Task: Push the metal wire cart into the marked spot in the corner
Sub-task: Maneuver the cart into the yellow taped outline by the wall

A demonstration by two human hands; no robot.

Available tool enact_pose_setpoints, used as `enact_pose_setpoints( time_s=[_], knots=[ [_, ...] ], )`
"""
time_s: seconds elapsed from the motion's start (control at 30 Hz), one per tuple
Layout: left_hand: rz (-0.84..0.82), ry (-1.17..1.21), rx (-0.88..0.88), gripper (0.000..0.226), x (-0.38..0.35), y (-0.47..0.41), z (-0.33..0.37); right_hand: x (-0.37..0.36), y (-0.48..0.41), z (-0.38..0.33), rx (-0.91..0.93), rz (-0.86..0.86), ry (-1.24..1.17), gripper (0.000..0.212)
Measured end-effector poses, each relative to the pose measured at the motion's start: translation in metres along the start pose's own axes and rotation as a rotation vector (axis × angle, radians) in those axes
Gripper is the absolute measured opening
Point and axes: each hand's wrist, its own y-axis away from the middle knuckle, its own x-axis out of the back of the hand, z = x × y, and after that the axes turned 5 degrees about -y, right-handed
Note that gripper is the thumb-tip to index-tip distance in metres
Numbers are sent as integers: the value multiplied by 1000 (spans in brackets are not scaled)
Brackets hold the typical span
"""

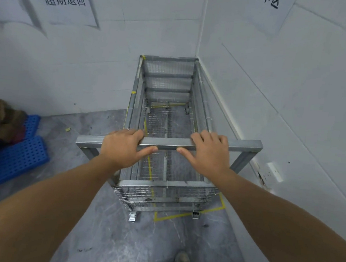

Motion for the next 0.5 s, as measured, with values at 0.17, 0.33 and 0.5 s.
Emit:
enact_pose_setpoints(
  time_s=[0.17,0.33,0.5],
  knots=[
    [-101,-24,-45,61,4,-3,-6,6,-5,5,53,-34,-21,67],
    [-175,10,-56,65,7,-12,-15,16,-19,11,59,-158,-40,76],
    [-185,30,-58,67,1,-12,-20,13,-13,7,2,-107,-103,64]
  ],
)
